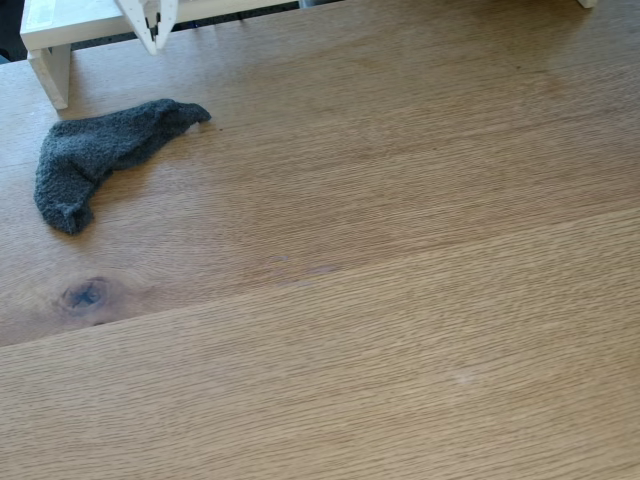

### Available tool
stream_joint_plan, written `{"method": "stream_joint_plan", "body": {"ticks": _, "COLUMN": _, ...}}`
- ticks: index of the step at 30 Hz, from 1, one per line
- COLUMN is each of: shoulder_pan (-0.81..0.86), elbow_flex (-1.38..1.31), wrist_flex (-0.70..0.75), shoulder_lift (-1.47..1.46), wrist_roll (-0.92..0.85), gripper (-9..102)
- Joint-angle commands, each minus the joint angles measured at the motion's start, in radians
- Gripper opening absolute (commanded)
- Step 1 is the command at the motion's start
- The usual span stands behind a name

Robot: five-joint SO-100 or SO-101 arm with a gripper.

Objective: Clean the area in front of the robot

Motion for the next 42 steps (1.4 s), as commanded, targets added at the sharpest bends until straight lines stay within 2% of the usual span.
{"method": "stream_joint_plan", "body": {"ticks": 1, "shoulder_pan": 0.012, "elbow_flex": 0.098, "wrist_flex": 0.003, "shoulder_lift": 0.002, "wrist_roll": -0.008, "gripper": 0}}
{"method": "stream_joint_plan", "body": {"ticks": 6, "shoulder_pan": 0.008, "elbow_flex": 0.098, "wrist_flex": 0.0, "shoulder_lift": 0.002, "wrist_roll": -0.003, "gripper": 1}}
{"method": "stream_joint_plan", "body": {"ticks": 8, "shoulder_pan": -0.015, "elbow_flex": 0.098, "wrist_flex": -0.003, "shoulder_lift": 0.002, "wrist_roll": 0.012, "gripper": 6}}
{"method": "stream_joint_plan", "body": {"ticks": 17, "shoulder_pan": -0.173, "elbow_flex": 0.091, "wrist_flex": 0.002, "shoulder_lift": 0.002, "wrist_roll": 0.006, "gripper": 3}}
{"method": "stream_joint_plan", "body": {"ticks": 26, "shoulder_pan": -0.27, "elbow_flex": 0.06, "wrist_flex": -0.137, "shoulder_lift": -0.064, "wrist_roll": -0.186, "gripper": 6}}
{"method": "stream_joint_plan", "body": {"ticks": 32, "shoulder_pan": -0.301, "elbow_flex": -0.219, "wrist_flex": -0.307, "shoulder_lift": -0.476, "wrist_roll": -0.198, "gripper": 9}}
{"method": "stream_joint_plan", "body": {"ticks": 35, "shoulder_pan": -0.31, "elbow_flex": -0.439, "wrist_flex": -0.314, "shoulder_lift": -0.676, "wrist_roll": -0.175, "gripper": 11}}
{"method": "stream_joint_plan", "body": {"ticks": 38, "shoulder_pan": -0.291, "elbow_flex": -0.655, "wrist_flex": -0.298, "shoulder_lift": -0.848, "wrist_roll": -0.17, "gripper": 16}}
{"method": "stream_joint_plan", "body": {"ticks": 42, "shoulder_pan": -0.164, "elbow_flex": -0.914, "wrist_flex": -0.313, "shoulder_lift": -1.058, "wrist_roll": -0.123, "gripper": 33}}
